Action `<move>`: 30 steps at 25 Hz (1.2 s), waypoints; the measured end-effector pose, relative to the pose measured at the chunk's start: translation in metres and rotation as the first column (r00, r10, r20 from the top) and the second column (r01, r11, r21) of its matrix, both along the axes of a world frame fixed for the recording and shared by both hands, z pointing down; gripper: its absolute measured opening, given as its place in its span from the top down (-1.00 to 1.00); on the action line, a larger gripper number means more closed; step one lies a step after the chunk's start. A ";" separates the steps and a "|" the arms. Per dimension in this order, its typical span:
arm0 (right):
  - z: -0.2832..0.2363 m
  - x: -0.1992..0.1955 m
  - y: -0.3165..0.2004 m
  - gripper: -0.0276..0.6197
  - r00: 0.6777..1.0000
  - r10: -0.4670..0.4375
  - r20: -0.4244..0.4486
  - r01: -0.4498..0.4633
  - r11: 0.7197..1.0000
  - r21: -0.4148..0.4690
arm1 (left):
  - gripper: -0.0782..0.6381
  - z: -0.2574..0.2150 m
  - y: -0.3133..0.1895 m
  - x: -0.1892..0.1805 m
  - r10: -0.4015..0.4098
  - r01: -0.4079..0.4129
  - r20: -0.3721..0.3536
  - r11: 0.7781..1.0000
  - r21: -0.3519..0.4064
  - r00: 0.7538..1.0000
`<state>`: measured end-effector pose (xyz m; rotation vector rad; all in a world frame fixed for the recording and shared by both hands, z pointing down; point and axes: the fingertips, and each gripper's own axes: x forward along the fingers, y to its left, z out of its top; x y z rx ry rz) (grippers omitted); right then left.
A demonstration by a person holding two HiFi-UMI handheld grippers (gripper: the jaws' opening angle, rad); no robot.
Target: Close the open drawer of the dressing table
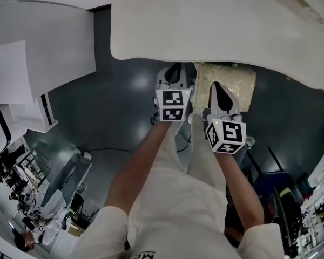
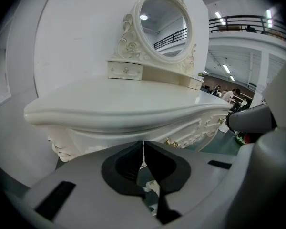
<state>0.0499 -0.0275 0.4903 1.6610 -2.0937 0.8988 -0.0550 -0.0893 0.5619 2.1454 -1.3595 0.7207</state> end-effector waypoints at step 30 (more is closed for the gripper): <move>-0.038 0.003 0.001 0.91 0.999 0.042 -0.030 -0.041 0.999 0.036 | 0.75 -0.053 0.019 0.009 0.122 -0.122 -0.038 0.992 0.016 0.992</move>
